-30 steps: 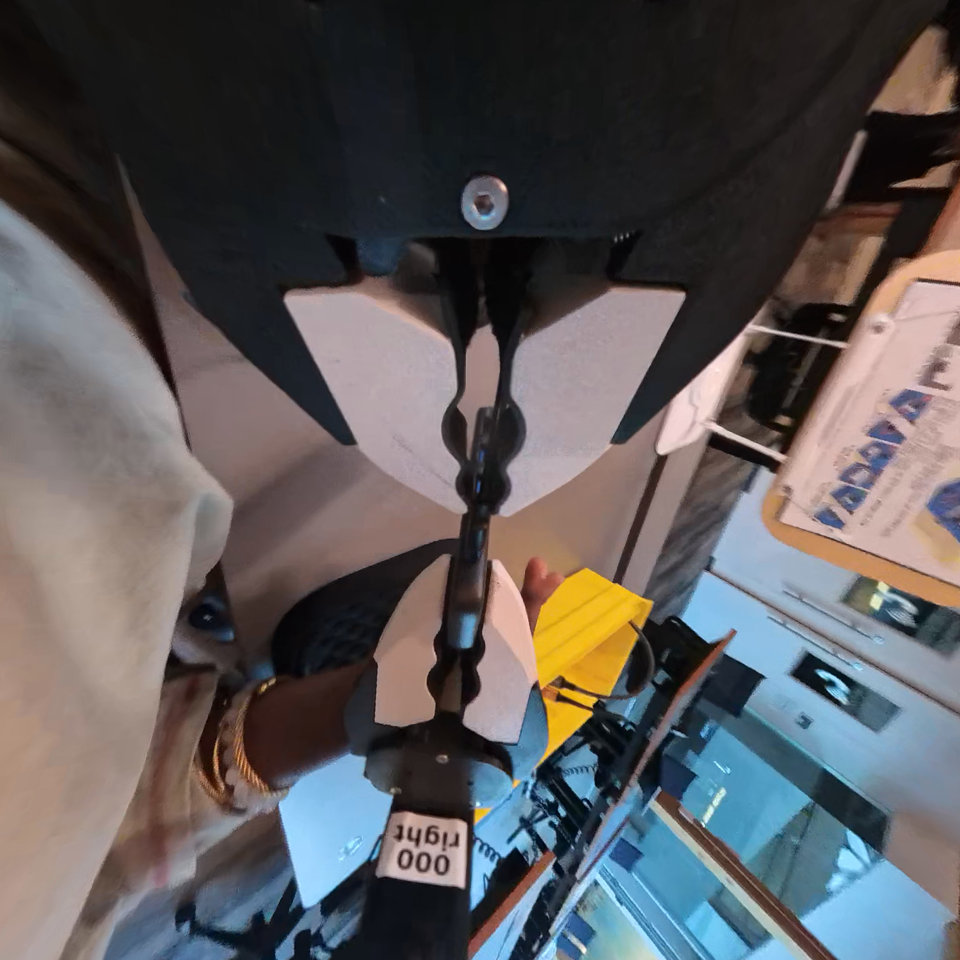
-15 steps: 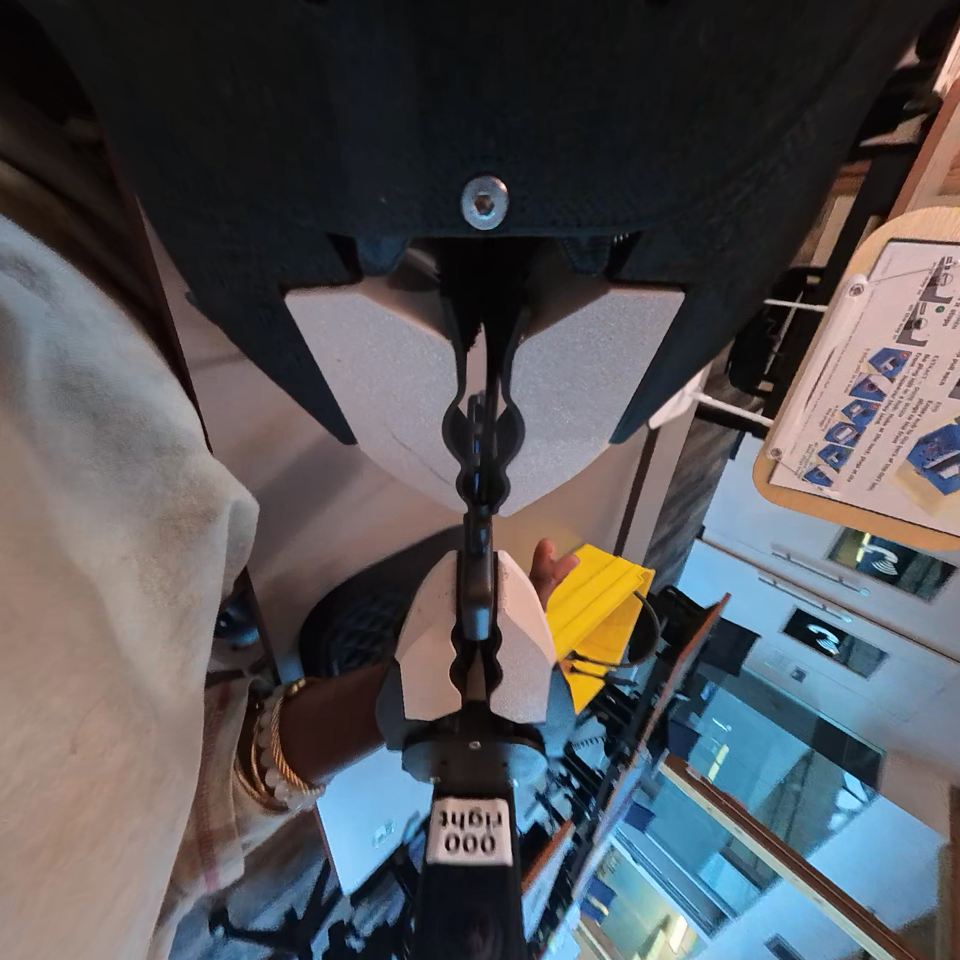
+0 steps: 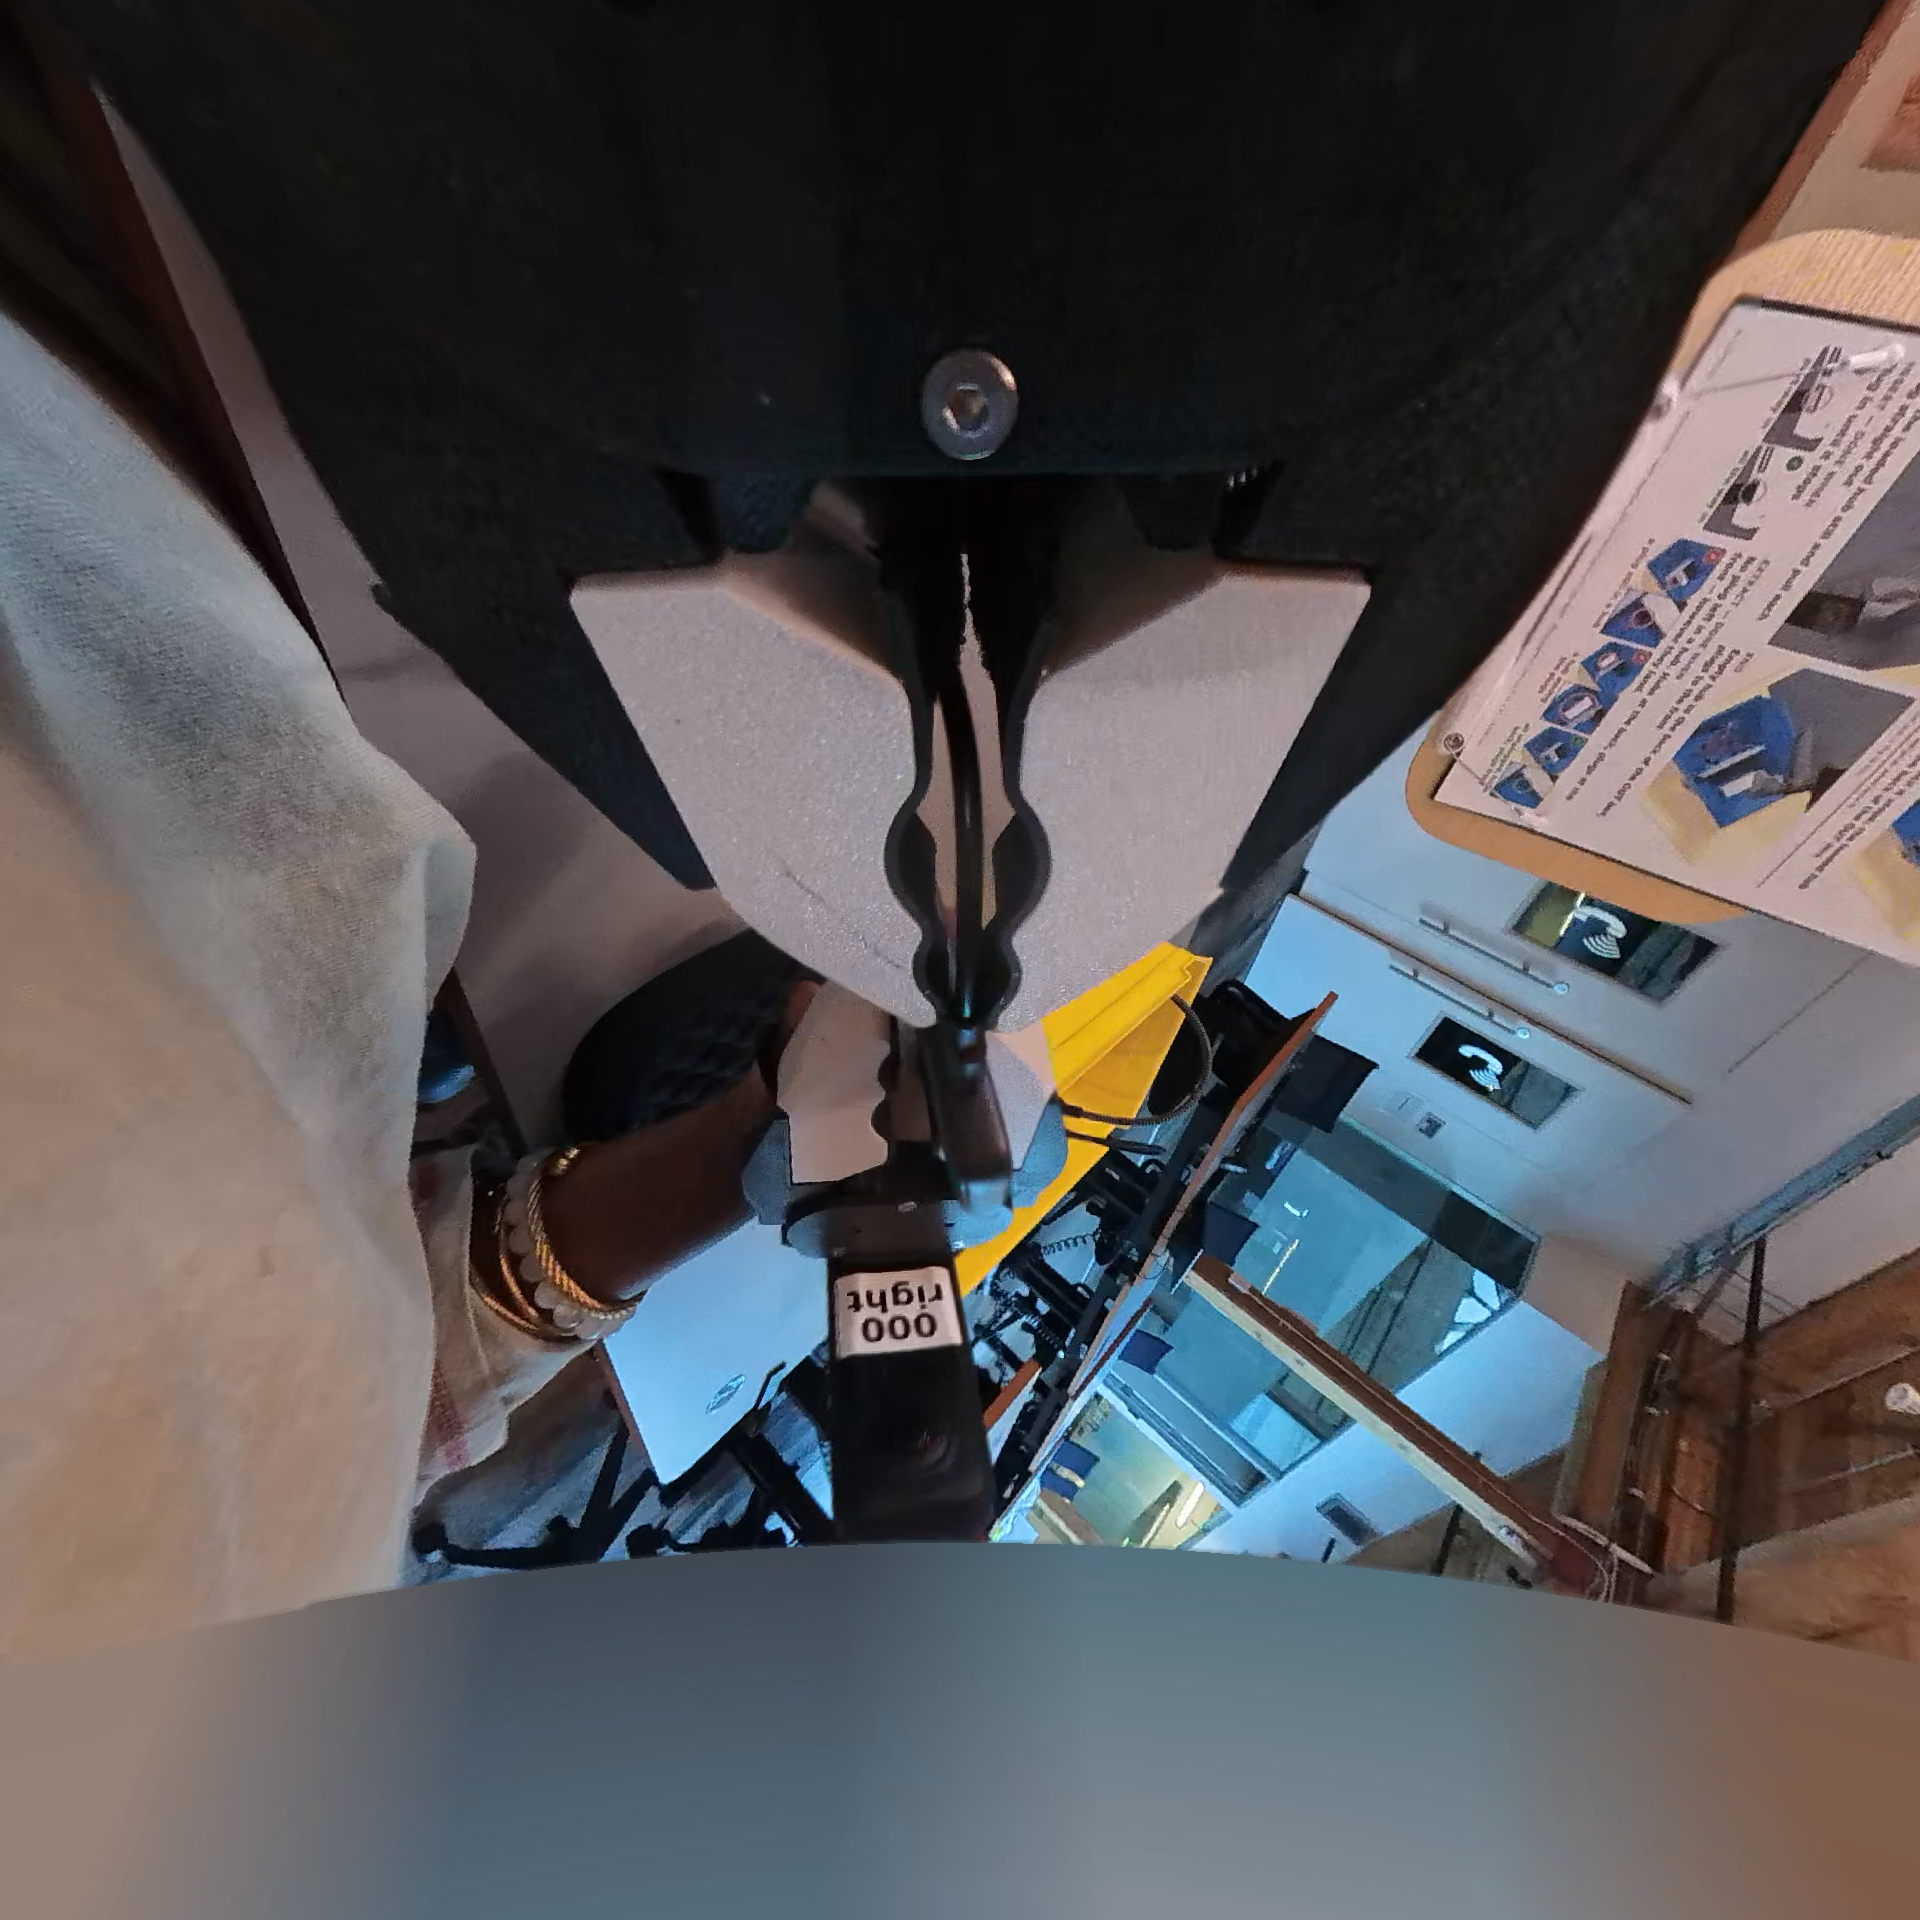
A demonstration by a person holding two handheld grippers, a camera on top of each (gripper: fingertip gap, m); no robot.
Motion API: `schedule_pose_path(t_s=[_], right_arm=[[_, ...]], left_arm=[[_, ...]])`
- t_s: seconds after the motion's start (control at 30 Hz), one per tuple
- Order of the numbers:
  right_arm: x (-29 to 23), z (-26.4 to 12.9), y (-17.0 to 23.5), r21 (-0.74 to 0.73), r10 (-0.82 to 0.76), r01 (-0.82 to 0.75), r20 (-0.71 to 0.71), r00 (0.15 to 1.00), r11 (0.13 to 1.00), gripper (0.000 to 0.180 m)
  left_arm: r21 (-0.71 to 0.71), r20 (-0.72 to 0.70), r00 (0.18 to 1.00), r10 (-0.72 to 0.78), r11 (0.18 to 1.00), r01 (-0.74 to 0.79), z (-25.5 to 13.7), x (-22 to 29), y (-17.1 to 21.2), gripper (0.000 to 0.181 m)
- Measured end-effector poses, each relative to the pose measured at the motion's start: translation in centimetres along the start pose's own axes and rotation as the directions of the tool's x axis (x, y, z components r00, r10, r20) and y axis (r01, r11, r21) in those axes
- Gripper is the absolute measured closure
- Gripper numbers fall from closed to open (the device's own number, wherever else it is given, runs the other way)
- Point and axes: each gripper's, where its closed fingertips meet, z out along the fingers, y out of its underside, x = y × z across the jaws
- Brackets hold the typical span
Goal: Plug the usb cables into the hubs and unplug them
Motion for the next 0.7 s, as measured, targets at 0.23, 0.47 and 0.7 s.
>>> schedule_pose_path(t_s=[0.23, 0.47, 0.7], right_arm=[[-0.5, -0.2, -1.1, -0.013, -0.148, 0.148, -0.005, 0.989, 0.989, 0.167], [0.5, -1.6, -3.1, 0.136, -0.056, 0.059, -0.027, 0.998, 0.989, 0.167], [-0.7, -0.7, -3.8, 0.17, -0.046, 0.039, 0.038, 0.998, 0.985, 0.167]], left_arm=[[0.011, 0.004, 0.995, 0.099, 0.995, -0.099, -0.3, 0.7, -1.0, 0.165], [-0.094, 0.022, 1.0, -0.01, 0.996, 0.012, -0.4, -0.3, 2.2, 0.142], [-0.051, 0.028, 0.999, 0.031, 0.998, -0.029, 2.1, 1.2, 2.7, 0.167]])
